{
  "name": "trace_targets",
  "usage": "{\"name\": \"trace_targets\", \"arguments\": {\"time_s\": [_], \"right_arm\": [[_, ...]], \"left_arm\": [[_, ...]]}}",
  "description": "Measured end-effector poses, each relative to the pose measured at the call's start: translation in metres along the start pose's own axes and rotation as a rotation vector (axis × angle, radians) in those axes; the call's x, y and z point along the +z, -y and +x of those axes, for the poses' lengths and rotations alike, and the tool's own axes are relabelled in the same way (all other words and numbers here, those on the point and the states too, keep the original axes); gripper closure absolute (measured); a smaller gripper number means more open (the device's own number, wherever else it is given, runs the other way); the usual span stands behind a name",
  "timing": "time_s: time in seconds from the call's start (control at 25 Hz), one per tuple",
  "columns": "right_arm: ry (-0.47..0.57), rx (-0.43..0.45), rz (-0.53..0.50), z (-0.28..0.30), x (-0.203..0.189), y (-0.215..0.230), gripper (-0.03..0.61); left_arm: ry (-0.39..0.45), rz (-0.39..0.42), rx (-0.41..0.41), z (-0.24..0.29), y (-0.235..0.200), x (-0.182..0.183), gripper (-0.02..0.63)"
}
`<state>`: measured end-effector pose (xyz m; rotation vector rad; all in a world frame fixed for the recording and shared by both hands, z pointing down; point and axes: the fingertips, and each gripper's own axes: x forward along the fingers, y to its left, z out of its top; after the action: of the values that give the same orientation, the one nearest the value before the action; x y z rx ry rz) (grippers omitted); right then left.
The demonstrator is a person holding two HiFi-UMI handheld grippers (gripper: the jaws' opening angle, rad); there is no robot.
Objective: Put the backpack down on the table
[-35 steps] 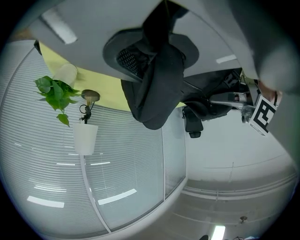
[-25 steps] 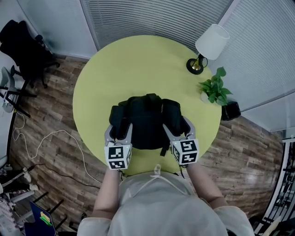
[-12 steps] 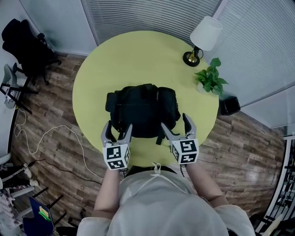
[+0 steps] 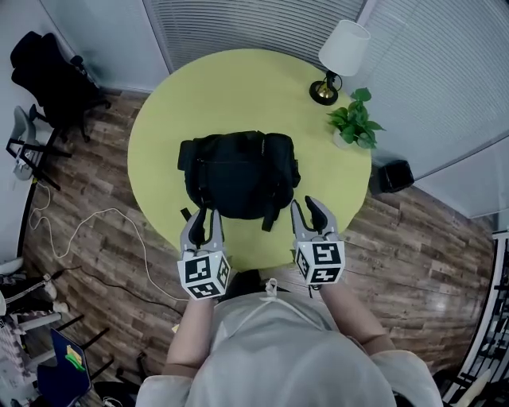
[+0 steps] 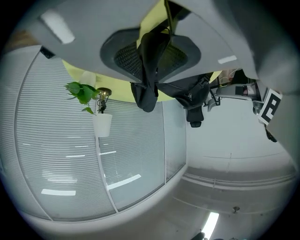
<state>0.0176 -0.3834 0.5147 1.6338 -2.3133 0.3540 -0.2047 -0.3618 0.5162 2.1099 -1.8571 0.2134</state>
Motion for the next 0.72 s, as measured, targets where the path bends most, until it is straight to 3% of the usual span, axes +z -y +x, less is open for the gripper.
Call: {"name": "trace_targets", "arguments": {"time_s": [0.16, 0.4, 0.6, 0.72], "right_arm": [[0.037, 0.003, 0.008, -0.02, 0.008, 0.0, 0.58], [0.097, 0.087, 0.011, -0.043, 0.025, -0.016, 0.58], [0.149, 0.108, -0.011, -0.056, 0.045, -0.022, 0.58], [0.167, 0.11, -0.023, -0.059, 0.056, -0.021, 0.58]], "left_arm": [[0.026, -0.006, -0.004, -0.019, 0.016, 0.009, 0.602], [0.086, 0.096, -0.056, -0.045, 0.047, 0.033, 0.607], [0.126, 0.135, -0.108, -0.056, 0.067, 0.056, 0.607], [0.153, 0.109, -0.117, -0.059, 0.071, 0.069, 0.607]]}}
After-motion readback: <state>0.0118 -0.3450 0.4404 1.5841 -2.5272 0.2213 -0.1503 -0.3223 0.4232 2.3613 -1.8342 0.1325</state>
